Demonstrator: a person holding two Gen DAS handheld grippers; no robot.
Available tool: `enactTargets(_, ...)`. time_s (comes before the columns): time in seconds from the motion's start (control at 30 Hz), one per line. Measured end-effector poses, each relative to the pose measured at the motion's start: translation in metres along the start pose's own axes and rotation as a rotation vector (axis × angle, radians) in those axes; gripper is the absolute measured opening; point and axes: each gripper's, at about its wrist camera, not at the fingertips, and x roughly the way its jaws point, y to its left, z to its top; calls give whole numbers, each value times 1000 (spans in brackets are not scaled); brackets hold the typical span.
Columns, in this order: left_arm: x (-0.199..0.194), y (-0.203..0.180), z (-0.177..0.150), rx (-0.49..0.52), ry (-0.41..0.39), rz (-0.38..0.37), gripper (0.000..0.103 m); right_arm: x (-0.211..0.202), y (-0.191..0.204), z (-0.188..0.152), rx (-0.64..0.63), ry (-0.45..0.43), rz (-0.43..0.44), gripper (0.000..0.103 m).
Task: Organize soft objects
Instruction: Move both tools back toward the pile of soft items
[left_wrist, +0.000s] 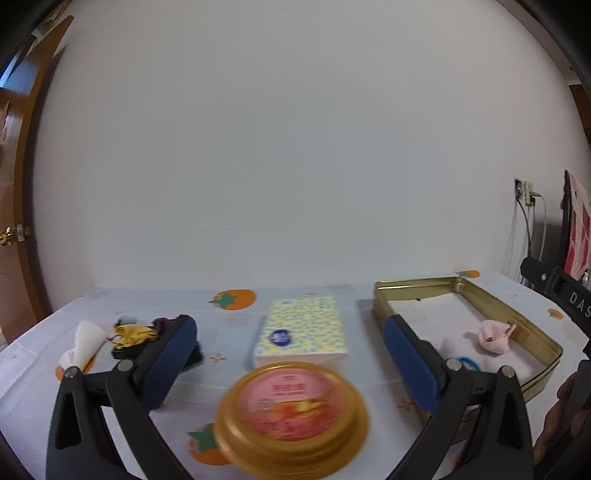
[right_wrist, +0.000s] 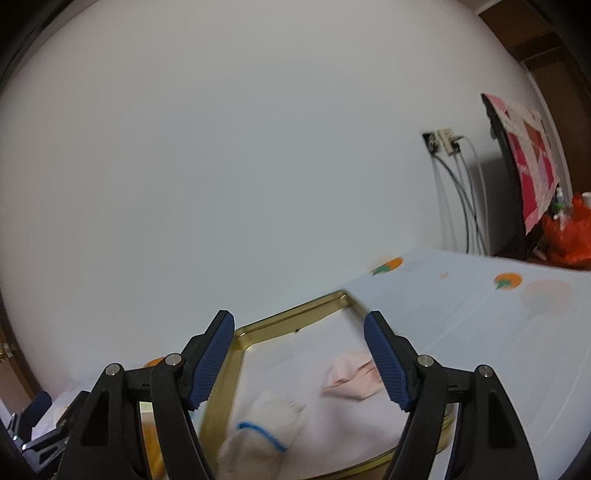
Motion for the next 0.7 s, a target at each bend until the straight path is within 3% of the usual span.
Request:
enactTargets(0.47, 3, 80, -2, -59, 20, 124, 102, -8, 91, -32, -113, -2, 146, 75)
enactTargets(0.7, 12, 118, -3, -56, 38, 194, 102, -4, 136, -50, -145, 55, 231, 75)
